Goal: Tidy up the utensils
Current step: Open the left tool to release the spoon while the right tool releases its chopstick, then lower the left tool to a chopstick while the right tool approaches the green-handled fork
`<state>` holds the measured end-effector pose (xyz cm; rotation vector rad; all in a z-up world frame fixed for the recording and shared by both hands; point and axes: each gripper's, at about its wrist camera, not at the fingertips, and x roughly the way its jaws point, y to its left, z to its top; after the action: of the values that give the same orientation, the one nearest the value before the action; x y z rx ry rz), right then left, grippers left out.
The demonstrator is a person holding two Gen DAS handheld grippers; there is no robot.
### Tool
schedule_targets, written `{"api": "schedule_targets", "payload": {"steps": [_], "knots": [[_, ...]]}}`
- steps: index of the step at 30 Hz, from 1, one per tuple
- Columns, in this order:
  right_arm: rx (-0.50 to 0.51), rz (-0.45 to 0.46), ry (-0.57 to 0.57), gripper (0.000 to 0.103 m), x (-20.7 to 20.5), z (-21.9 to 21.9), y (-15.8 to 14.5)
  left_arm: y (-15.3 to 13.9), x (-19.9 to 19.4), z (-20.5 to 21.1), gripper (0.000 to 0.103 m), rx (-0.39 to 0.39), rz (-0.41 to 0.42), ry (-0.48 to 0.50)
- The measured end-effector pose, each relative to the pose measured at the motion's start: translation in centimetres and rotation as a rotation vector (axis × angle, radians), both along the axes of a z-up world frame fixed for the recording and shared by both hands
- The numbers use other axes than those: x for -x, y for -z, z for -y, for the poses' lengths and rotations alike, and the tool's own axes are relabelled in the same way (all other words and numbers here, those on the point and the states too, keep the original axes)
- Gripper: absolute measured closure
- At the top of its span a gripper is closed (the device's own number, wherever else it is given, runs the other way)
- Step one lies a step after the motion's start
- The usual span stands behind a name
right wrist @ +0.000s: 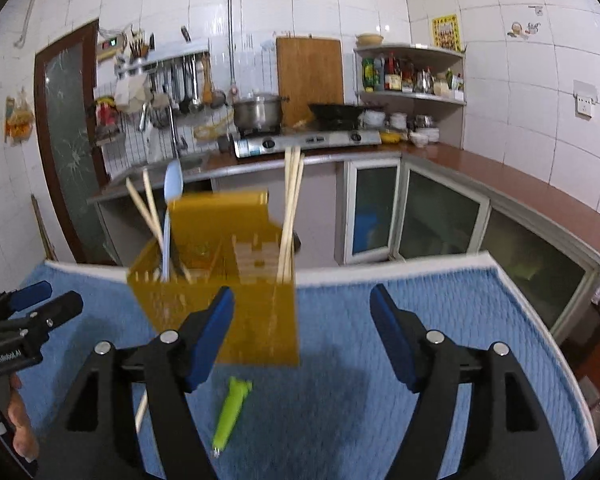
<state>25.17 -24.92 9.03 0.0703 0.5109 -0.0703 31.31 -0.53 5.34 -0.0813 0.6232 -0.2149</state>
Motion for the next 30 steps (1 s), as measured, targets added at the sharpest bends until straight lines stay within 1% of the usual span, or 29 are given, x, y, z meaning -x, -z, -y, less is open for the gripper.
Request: {"api": "schedule_targets", "payload": {"steps": [3, 8, 11, 15, 17, 19, 22, 24, 26, 28, 30], "knots": [[0.006, -0.023, 0.018, 0.034, 0.5, -0.2, 1.5, 1.9, 0.3, -0.6, 0.016, 0.001, -0.060, -0.016], [-0.006, -0.056, 0.041, 0.034, 0.9, -0.6, 3.5, 4.2, 0.9, -0.8, 0.012, -0.005, -0.112, -0.035], [0.017, -0.081, 0.041, 0.034, 1.0, -1.4, 4.7, 5.5, 1.1, -0.3, 0.012, -0.017, -0.145, -0.035], [0.070, -0.112, 0.027, 0.034, 0.8, -2.5, 6.2, 6.5, 1.0, 0.2, 0.012, -0.051, -0.175, -0.027], [0.066, -0.135, 0.022, 0.034, 0.4, -2.8, 6.9, 6.9, 0.8, 0.4, 0.012, -0.061, -0.200, -0.023], [0.051, -0.155, 0.021, 0.034, 0.0, -2.8, 7.3, 7.1, 0.6, 0.4, 0.012, -0.054, -0.218, -0.021], [0.023, -0.194, 0.012, 0.034, -0.4, -2.9, 8.1, 7.3, 0.6, 0.5, 0.016, -0.028, -0.240, -0.013], [0.015, -0.209, 0.021, 0.034, -0.5, -2.8, 8.4, 7.4, 0.6, 1.0, 0.021, -0.028, -0.252, 0.000], [0.004, -0.220, 0.024, 0.034, -0.6, -2.7, 8.6, 7.7, 0.6, 1.8, 0.023, -0.043, -0.263, 0.027], [-0.003, -0.224, 0.031, 0.034, -0.7, -2.8, 8.6, 8.0, 0.8, 2.6, 0.027, -0.068, -0.264, 0.039], [-0.017, -0.234, 0.027, 0.034, -0.8, -2.8, 8.8, 8.2, 0.9, 3.3, 0.034, -0.089, -0.272, 0.056]]}}
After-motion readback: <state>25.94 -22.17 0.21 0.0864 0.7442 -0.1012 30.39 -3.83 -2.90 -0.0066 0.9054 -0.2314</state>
